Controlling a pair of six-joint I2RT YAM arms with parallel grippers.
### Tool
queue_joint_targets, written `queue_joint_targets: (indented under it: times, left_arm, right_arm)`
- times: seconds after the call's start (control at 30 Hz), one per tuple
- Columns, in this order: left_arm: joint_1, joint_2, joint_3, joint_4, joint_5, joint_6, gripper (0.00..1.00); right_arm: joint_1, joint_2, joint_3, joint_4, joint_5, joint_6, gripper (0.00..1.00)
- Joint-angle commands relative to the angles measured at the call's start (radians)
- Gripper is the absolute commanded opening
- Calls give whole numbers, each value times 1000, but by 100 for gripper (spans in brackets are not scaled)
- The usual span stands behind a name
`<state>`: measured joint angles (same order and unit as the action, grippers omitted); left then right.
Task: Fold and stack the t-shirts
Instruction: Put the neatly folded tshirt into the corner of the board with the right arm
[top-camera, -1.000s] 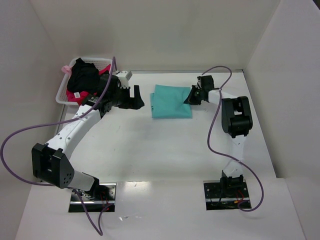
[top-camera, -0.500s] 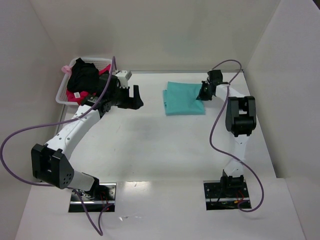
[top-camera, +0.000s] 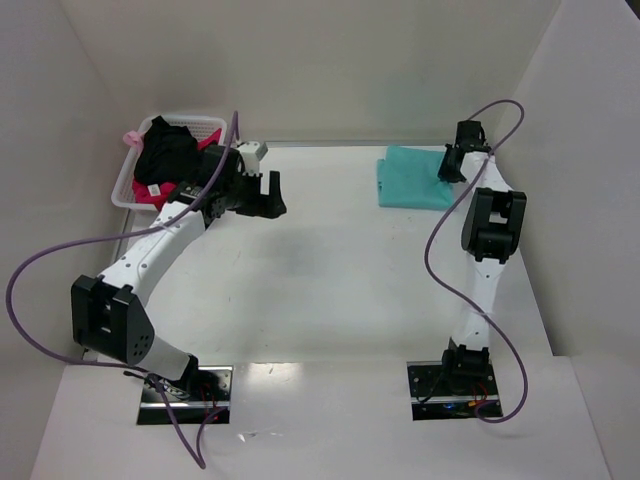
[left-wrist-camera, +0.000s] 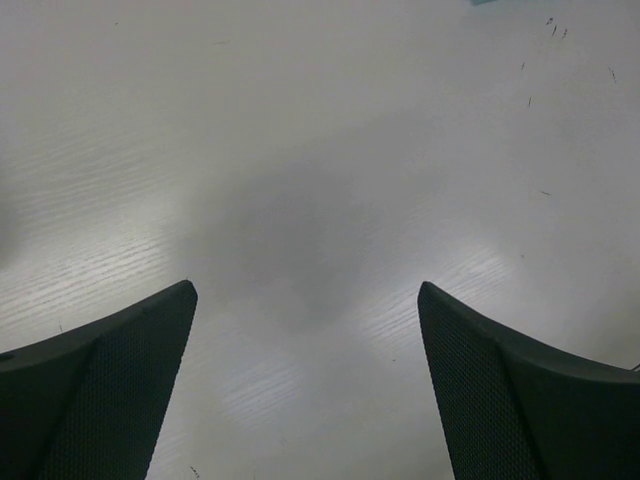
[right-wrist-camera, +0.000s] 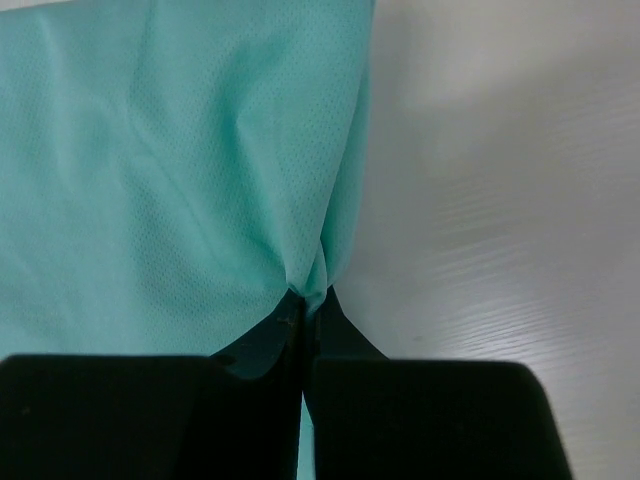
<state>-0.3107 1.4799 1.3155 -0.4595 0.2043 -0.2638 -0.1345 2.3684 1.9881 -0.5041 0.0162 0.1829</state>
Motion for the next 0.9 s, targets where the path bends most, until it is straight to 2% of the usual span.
queue_joint_targets:
  times: [0.0,0.3,0.53,0.87]
  left_arm:
    - [4,20,44,-10,0,18,99]
    - [4,94,85,-48,32,9,99]
    - [4,160,122,-57,80,-9,99]
    - [4,180,131,-45,112,-18,99]
  right_arm:
    - [-43,29,103,-53,90,-34,2]
    - [-108,64,175,-74,160,-91,9]
    - [-108,123,248,-83,231,-128,11]
    - [-108,126,310,-63,347,-161,25]
